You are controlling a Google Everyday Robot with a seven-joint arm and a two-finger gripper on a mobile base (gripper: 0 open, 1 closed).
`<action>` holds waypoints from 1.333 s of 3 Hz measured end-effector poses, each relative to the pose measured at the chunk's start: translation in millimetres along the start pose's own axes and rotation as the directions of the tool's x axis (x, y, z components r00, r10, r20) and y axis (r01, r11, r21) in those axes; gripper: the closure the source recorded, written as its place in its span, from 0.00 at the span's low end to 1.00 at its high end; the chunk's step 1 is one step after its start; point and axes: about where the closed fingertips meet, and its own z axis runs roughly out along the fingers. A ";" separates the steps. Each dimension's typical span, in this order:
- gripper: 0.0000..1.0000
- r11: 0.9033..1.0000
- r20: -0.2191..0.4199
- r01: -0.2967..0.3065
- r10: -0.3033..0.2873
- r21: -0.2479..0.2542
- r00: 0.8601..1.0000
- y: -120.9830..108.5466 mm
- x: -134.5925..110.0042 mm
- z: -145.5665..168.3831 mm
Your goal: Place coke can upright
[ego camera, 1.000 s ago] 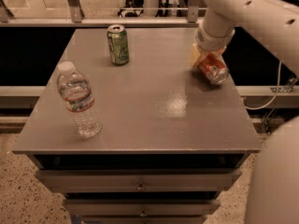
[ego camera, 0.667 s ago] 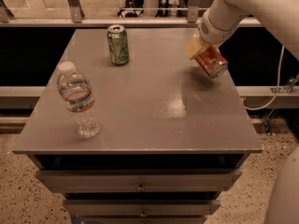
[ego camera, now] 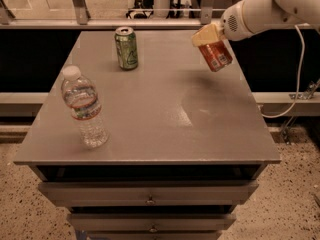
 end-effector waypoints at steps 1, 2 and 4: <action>1.00 0.989 0.202 0.017 0.013 -0.147 0.979 11.0 -17.2 -8.7; 1.00 0.948 0.359 0.115 0.000 -0.297 0.934 38.5 -29.4 -12.6; 1.00 0.788 0.671 0.474 -0.105 -0.394 0.734 91.7 -19.3 -9.8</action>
Offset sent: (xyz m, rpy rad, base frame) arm -0.0500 0.0735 0.0536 0.3504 -0.5591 0.6458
